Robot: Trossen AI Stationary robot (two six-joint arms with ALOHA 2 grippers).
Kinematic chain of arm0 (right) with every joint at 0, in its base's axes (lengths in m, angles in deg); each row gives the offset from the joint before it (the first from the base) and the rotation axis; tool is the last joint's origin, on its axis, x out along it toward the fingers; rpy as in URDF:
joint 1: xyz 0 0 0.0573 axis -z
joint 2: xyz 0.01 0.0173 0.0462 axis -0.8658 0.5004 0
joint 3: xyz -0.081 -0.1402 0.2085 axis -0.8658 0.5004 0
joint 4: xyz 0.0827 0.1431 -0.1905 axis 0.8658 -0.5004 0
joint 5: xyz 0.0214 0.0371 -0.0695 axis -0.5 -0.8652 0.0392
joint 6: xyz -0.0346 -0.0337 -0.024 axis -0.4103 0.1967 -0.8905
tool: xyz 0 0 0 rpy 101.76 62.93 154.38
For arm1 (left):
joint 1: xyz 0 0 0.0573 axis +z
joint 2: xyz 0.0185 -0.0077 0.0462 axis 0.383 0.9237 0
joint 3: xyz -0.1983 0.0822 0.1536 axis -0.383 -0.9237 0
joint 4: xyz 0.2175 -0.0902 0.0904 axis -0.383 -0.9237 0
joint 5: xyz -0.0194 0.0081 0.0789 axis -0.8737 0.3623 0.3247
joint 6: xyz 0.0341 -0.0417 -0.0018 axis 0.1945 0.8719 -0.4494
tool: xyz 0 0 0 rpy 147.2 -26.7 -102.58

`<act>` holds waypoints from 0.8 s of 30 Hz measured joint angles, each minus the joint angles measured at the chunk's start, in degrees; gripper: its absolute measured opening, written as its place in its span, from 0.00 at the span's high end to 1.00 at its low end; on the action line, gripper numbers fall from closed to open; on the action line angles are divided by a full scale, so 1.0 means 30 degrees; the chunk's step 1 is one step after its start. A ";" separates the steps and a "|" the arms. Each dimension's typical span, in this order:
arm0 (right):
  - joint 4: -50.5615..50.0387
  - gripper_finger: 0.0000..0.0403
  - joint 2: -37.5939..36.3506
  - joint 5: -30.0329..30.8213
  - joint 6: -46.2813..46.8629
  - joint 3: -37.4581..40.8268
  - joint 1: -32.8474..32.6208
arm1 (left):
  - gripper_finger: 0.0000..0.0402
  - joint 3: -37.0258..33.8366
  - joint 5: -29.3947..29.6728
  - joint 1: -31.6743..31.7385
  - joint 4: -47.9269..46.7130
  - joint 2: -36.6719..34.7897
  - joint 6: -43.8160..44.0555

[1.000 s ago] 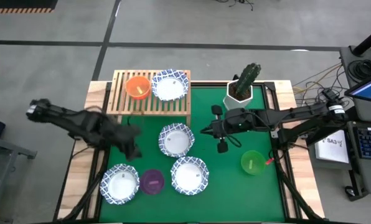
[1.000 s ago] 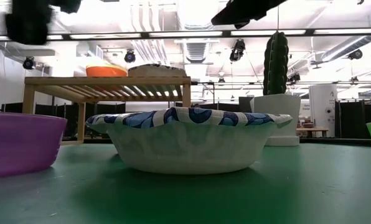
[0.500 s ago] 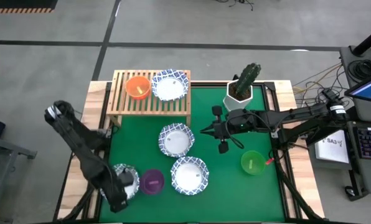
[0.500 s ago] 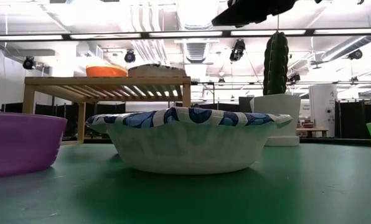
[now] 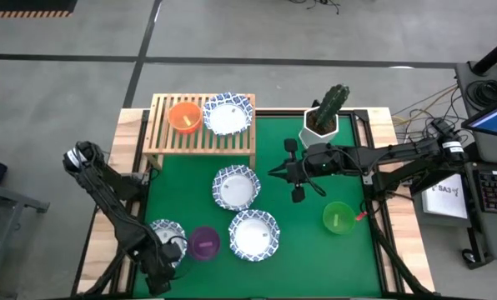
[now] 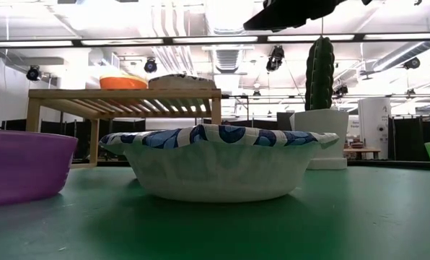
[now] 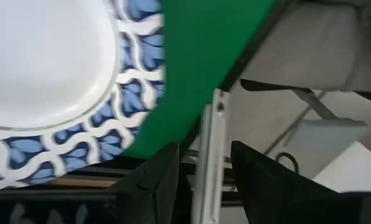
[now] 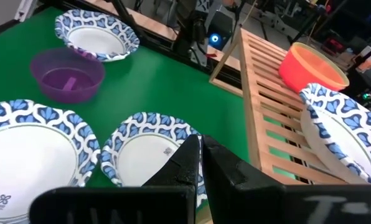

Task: Place and stack plates onto a shelf
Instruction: Stack the bottom left white and blue plate on top of the white and blue plate on the shelf

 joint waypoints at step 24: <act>0.0063 0.98 0.0022 -0.0073 0.0221 0.0000 0.0792 | 0.51 -0.0306 0.4910 -0.0160 0.0055 0.2092 -0.1284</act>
